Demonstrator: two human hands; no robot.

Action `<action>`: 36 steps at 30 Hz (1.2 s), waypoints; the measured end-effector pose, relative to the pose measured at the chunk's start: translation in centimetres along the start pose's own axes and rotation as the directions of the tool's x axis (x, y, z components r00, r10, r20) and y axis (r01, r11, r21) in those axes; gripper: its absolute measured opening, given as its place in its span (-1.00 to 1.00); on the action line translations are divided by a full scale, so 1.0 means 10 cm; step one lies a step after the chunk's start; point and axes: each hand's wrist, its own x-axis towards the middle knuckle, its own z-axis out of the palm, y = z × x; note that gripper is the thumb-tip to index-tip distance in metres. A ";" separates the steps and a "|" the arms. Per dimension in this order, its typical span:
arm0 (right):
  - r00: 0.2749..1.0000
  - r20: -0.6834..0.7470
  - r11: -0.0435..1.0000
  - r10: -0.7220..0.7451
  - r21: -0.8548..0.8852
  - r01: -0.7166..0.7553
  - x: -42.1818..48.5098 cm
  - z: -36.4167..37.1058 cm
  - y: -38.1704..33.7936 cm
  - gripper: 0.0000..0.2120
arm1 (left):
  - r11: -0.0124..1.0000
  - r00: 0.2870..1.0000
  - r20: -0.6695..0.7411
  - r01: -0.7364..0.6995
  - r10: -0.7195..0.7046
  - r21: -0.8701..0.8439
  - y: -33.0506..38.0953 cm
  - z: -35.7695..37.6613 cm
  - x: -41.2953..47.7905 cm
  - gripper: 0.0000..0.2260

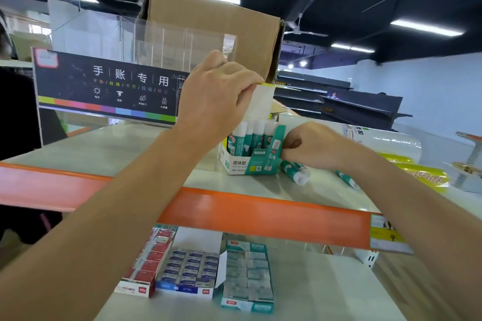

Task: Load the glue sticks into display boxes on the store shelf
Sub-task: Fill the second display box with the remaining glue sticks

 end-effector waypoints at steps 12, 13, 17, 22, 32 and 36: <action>0.989 0.080 0.979 0.126 -0.172 -0.110 0.01 0.08 -0.11 -0.68 | 1.000 1.000 0.005 0.018 -0.018 0.011 -0.02 0.03 -0.01 -0.88; 0.990 0.065 0.983 0.122 -0.144 -0.111 0.00 0.07 -0.10 -0.69 | 1.000 1.000 0.003 0.022 -0.022 0.008 -0.03 0.03 -0.01 -0.88; 0.996 -0.052 0.992 0.075 0.103 -0.070 -0.04 -0.05 -0.04 -0.72 | 1.000 1.000 -0.007 0.028 -0.028 0.005 -0.04 0.04 -0.01 -0.89; 0.966 -0.255 0.948 0.040 0.317 0.044 -0.14 -0.18 -0.02 -0.88 | 0.999 0.999 -0.001 0.034 -0.034 0.018 -0.04 0.03 0.00 -0.89; 0.891 -0.453 0.762 -0.020 0.570 0.307 -0.26 -0.13 -0.26 -0.76 | 0.999 1.000 -0.012 -0.008 0.009 0.054 -0.06 0.03 0.04 -0.91; 0.857 -0.511 0.822 -0.074 0.456 0.342 -0.20 -0.07 -0.32 -0.75 | 0.999 1.000 -0.023 -0.009 0.010 0.045 -0.06 0.05 0.06 -0.89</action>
